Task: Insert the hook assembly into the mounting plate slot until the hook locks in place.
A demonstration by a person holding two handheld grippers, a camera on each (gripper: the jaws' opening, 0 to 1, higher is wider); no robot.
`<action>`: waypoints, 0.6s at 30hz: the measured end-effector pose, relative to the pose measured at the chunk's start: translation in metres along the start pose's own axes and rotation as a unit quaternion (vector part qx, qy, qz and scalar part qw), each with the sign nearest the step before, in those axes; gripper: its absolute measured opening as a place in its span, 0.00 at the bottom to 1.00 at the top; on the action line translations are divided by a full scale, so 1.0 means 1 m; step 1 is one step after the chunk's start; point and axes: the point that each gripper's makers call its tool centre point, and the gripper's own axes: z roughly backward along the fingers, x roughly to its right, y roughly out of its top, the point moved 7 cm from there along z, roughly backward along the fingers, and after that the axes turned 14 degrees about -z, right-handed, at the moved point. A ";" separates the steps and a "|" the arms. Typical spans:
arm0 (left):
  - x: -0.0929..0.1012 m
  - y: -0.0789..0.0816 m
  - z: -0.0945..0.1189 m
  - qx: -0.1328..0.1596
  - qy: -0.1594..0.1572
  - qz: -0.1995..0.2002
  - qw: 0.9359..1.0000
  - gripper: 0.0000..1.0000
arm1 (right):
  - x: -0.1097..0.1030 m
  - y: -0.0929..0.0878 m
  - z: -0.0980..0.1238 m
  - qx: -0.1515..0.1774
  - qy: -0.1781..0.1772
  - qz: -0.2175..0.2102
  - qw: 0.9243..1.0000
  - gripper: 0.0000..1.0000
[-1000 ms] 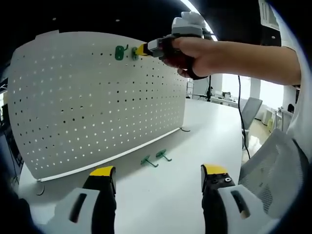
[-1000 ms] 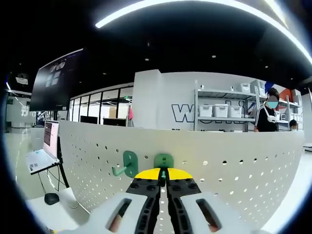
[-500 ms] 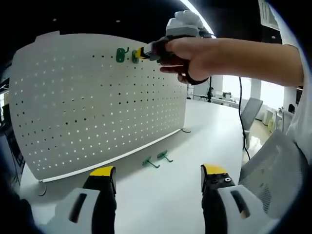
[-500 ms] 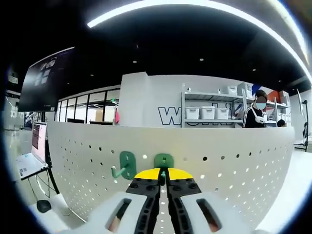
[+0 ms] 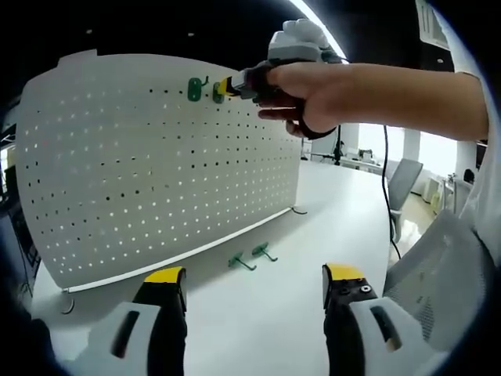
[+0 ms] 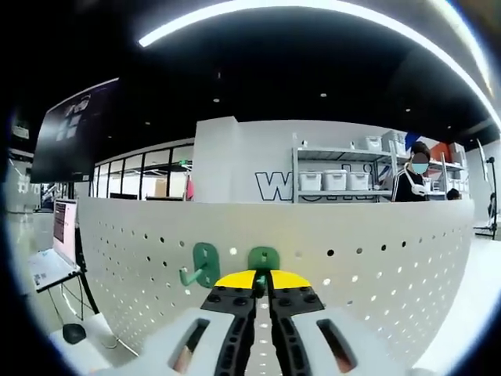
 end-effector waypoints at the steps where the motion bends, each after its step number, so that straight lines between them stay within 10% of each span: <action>1: 0.000 0.000 0.000 0.001 0.000 0.001 1.000 0.72 | 0.000 0.000 0.000 -0.002 0.001 -0.001 1.000 0.03; 18: -0.003 0.001 0.000 0.003 0.006 0.001 1.000 0.73 | 0.006 -0.003 0.005 -0.029 0.070 -0.011 0.997 0.16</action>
